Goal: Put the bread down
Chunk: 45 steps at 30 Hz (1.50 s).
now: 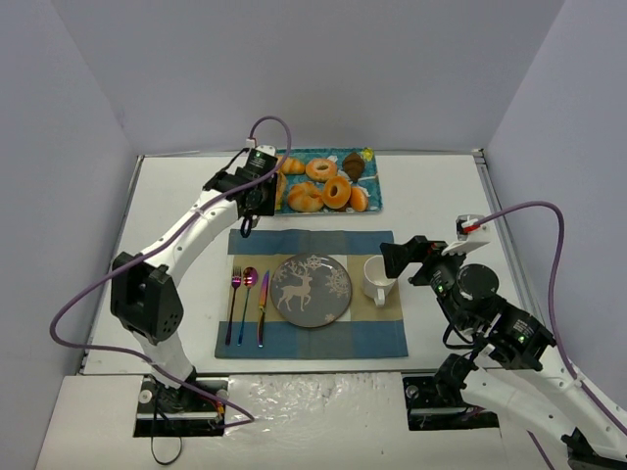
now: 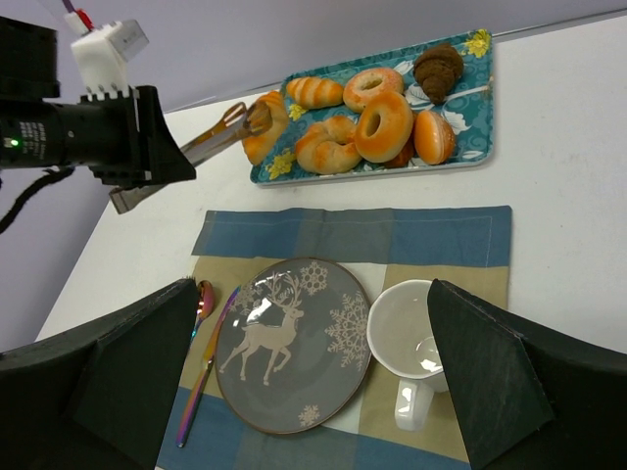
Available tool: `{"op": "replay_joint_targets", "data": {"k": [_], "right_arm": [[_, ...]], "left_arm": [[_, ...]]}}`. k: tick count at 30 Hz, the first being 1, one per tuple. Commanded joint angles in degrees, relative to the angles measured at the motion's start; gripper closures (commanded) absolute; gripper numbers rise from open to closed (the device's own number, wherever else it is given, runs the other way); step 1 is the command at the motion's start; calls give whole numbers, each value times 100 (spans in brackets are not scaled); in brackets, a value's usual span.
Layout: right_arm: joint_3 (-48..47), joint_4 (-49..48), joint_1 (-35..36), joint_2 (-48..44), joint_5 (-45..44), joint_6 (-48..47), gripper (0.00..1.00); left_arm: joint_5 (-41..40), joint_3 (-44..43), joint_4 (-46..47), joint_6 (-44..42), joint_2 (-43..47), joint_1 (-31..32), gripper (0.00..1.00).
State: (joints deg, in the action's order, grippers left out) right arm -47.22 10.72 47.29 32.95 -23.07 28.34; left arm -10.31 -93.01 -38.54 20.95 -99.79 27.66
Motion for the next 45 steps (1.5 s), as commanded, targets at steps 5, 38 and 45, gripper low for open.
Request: {"op": "replay_joint_targets", "data": {"k": [5,38,45], "right_arm": [[-138,-308,-9,107,-84,-48,0],[-161,-448,-9,449,-172,-185,0],[-199,-448,-9,544,-171,-179,0]], "left_arm": [[-226,-455,-170,-170,925,204,99],[-940,2495,54,1254,2757,3774,100],[-1104,2533,41,1463,2641,4253,100]]}}
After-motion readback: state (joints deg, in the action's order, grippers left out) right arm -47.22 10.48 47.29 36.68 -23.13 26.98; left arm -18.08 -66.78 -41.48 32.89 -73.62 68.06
